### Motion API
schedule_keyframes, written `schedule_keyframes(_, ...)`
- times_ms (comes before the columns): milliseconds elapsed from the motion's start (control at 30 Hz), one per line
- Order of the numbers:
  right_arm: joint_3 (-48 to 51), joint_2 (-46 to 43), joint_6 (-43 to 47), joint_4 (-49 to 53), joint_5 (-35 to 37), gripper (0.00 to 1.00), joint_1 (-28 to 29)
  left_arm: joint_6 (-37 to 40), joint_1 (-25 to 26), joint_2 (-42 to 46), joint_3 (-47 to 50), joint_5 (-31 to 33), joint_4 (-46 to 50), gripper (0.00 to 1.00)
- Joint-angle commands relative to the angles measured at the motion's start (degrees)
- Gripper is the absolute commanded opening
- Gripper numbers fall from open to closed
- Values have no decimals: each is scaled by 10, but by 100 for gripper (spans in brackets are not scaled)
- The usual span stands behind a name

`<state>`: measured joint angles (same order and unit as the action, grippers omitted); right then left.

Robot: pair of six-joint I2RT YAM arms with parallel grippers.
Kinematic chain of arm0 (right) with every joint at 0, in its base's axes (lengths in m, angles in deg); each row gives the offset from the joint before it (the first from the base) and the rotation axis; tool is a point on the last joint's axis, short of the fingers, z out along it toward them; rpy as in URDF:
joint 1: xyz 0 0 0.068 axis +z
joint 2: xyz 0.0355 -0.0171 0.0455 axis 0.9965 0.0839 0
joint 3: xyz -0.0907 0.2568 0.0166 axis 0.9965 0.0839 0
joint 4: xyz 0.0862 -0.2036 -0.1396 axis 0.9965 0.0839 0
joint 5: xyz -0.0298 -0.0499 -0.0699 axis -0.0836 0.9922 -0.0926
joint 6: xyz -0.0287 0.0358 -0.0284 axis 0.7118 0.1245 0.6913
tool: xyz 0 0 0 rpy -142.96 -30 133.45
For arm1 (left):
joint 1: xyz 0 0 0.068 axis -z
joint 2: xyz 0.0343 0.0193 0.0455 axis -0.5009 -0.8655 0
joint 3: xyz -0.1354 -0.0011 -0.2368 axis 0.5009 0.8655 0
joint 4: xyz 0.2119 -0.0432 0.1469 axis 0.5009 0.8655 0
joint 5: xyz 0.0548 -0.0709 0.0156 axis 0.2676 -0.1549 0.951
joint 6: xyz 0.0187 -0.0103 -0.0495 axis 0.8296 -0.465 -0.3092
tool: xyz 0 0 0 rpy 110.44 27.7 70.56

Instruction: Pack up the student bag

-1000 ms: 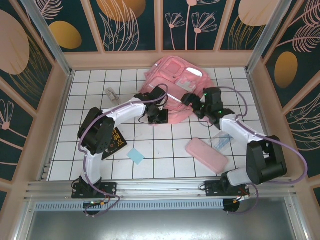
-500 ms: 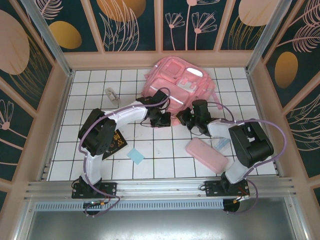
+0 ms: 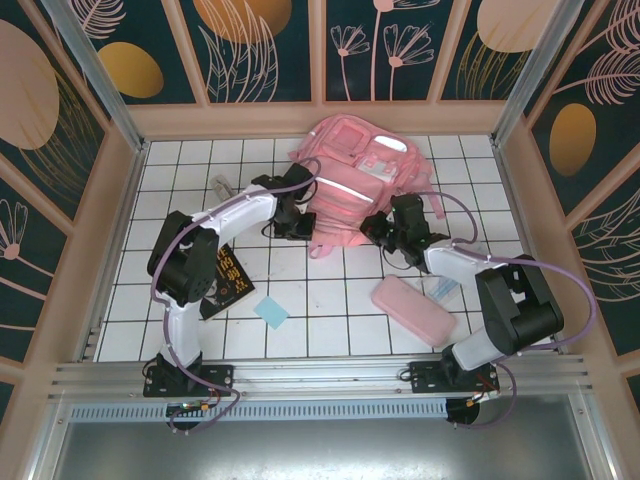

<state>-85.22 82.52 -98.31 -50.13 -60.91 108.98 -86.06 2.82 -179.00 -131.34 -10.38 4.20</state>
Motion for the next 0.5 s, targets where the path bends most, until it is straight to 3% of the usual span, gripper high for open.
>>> schedule_keyframes(0,-36,-6,127,10,79,0,-29,36,-43,-22,-14,80,93,0)
schedule_keyframes(167,-74,19,189,5,79,0,-88,29,-27,3,4,7,86,0)
schedule_keyframes(300,-142,74,212,-6,47,0,-110,-9,41,30,16,-44,63,0)
schedule_keyframes(367,-186,111,217,-6,29,0,-110,-50,76,36,36,-95,13,0)
schedule_keyframes(467,-239,156,210,5,18,0,-110,-96,116,24,37,-118,-38,0)
